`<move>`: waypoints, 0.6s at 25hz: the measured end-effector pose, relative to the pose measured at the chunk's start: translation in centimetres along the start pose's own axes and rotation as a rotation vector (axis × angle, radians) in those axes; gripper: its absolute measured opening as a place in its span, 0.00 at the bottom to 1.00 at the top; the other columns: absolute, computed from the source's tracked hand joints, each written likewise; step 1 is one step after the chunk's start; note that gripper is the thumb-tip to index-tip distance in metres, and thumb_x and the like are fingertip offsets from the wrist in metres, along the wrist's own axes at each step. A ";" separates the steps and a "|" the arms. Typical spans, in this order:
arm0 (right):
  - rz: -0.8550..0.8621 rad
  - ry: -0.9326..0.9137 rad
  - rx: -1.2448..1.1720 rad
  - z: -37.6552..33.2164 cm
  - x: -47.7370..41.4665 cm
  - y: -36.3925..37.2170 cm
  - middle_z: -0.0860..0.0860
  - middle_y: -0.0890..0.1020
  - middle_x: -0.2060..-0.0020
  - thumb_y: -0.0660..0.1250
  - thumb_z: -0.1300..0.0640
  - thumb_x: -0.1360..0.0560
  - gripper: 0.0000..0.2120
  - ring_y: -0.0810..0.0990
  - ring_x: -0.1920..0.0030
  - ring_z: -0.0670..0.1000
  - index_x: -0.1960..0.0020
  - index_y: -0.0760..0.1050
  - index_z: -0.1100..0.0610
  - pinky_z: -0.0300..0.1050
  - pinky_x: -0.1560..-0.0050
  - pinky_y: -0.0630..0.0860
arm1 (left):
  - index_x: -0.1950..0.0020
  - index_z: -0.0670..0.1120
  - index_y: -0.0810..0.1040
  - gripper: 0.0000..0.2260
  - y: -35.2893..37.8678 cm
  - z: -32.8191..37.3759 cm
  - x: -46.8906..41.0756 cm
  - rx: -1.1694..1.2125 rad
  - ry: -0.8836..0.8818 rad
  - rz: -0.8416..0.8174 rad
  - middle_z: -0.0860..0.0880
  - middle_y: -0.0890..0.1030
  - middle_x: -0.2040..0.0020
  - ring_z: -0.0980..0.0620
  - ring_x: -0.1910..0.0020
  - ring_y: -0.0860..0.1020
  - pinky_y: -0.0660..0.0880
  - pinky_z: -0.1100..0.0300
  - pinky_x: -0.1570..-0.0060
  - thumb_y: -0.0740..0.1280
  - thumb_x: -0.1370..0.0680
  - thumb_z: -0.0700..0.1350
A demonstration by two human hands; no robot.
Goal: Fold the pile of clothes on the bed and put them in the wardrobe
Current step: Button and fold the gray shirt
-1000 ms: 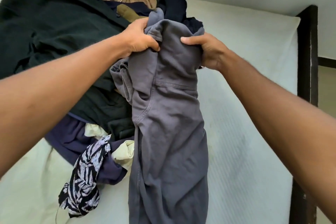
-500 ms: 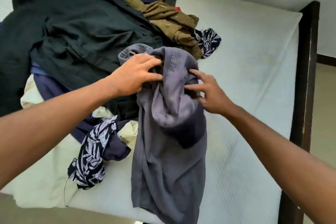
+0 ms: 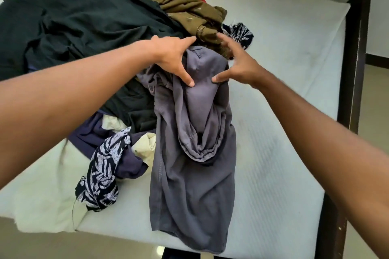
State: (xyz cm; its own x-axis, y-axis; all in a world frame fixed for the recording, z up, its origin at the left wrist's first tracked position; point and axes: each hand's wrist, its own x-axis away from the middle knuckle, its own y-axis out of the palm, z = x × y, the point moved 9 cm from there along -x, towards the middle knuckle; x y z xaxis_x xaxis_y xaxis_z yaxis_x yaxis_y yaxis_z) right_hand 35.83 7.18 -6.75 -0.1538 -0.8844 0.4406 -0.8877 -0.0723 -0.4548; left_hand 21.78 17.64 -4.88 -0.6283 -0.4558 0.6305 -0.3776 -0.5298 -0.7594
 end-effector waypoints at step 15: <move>0.421 -0.427 0.716 -5.9 21.9 7.8 0.54 0.79 0.56 0.67 0.51 0.41 0.26 0.75 0.57 0.61 0.43 0.80 0.53 0.54 0.59 0.68 | 0.41 0.44 0.80 0.11 8.8 11.2 23.6 -0.265 0.520 0.961 0.42 0.77 0.59 0.43 0.65 0.72 0.64 0.49 0.66 0.62 0.20 0.38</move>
State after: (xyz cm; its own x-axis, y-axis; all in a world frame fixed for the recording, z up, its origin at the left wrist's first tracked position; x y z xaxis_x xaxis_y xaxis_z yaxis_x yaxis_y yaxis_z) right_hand 22.97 -10.05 3.96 -0.1032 -0.9867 -0.1256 -0.2940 0.1509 -0.9438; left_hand 11.23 -5.82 5.09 -0.9204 -0.2066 -0.3318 0.3226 0.0780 -0.9433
